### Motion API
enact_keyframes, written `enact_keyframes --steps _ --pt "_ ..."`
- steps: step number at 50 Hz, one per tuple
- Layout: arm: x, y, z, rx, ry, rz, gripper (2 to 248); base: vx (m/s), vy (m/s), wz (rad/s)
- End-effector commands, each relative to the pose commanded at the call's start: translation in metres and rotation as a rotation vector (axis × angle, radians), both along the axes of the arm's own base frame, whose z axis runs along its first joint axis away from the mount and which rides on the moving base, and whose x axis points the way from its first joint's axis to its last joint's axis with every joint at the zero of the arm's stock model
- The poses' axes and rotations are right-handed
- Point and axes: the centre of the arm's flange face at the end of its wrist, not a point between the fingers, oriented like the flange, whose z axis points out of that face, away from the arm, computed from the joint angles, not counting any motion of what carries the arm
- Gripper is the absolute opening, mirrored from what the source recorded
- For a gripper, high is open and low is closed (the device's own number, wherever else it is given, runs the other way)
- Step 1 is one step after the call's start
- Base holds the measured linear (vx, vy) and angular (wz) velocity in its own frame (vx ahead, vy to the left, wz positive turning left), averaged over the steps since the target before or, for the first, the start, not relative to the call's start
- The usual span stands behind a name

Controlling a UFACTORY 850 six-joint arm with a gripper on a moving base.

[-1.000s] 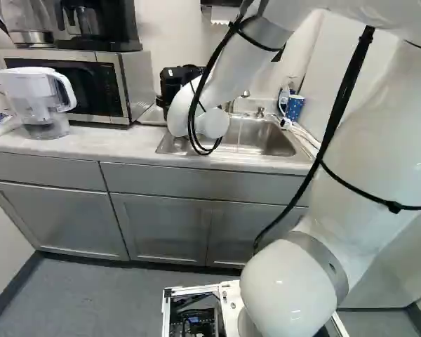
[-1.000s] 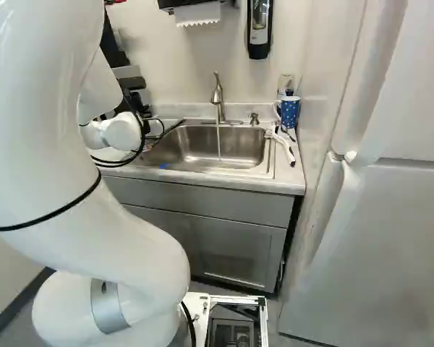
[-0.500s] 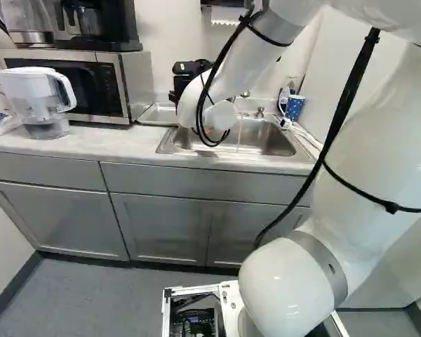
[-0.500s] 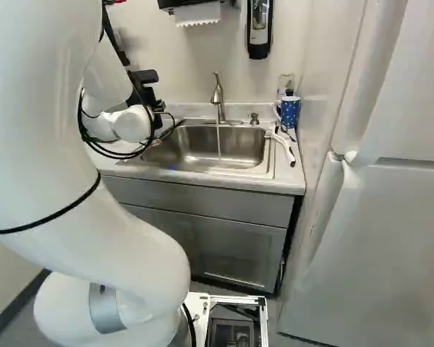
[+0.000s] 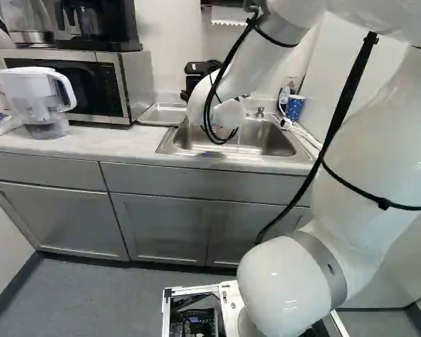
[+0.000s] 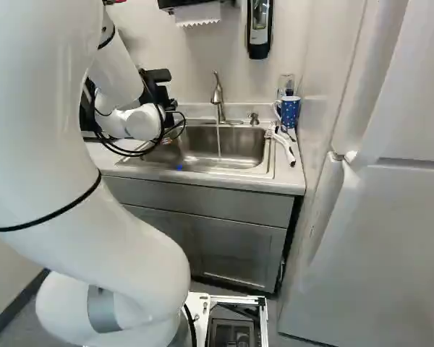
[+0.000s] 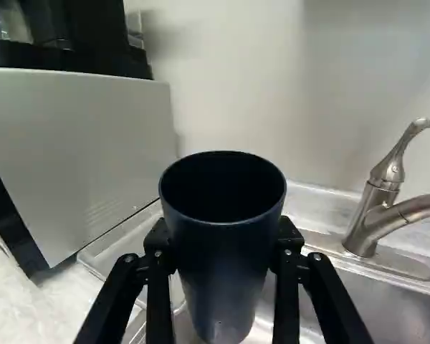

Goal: Rinse the cup and place it in the tray

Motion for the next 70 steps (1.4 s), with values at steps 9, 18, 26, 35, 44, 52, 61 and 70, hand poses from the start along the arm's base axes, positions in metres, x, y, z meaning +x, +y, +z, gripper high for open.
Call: enact_keyframes --steps 9,18,26,35,44,52,61,70 --pt "0.001 -0.013 -0.002 -0.001 0.004 -0.027 125 0.000 0.000 0.000" --pt "0.002 -0.026 -0.010 -0.004 0.020 -0.055 125 0.000 0.000 0.000" --pt "0.002 -0.038 -0.018 -0.007 0.038 -0.079 125 0.000 0.000 0.000" --pt "0.001 -0.051 -0.028 -0.009 0.058 -0.106 125 0.000 0.000 0.000" --pt "0.001 -0.064 -0.037 -0.012 0.078 -0.134 125 0.000 0.000 0.000" --pt "0.000 -0.076 -0.046 -0.013 0.096 -0.158 125 0.000 0.000 0.000" --pt "-0.001 -0.089 -0.055 -0.014 0.113 -0.186 125 0.000 0.000 0.000" --pt "-0.003 -0.102 -0.063 -0.012 0.121 -0.213 125 0.000 0.000 0.000"
